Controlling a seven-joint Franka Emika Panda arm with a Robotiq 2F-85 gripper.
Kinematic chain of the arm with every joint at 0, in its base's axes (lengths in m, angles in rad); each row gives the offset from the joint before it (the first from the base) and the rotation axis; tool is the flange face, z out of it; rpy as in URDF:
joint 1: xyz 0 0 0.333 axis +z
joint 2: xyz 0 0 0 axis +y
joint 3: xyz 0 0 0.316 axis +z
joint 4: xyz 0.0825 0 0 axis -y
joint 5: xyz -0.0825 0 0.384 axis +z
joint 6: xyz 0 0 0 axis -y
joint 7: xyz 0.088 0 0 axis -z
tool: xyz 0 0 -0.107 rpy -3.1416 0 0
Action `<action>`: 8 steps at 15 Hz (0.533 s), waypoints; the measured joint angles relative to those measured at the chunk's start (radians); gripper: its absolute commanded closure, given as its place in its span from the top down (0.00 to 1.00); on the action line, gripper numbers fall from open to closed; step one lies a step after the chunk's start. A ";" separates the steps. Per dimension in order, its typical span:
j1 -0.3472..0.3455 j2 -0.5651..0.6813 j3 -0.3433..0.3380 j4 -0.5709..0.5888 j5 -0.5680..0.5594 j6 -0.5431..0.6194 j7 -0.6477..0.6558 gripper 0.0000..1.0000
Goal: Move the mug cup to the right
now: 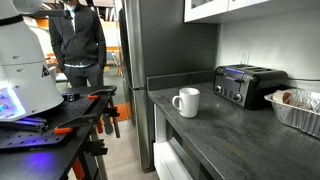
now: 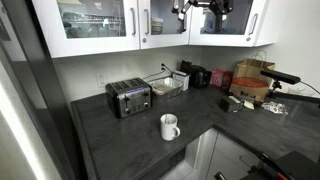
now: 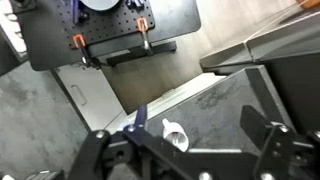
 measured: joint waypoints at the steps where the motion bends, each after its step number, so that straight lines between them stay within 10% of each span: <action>1: 0.000 0.000 0.000 0.000 0.000 0.000 0.000 1.00; 8: 0.000 0.000 0.000 -0.001 -0.003 0.007 0.000 1.00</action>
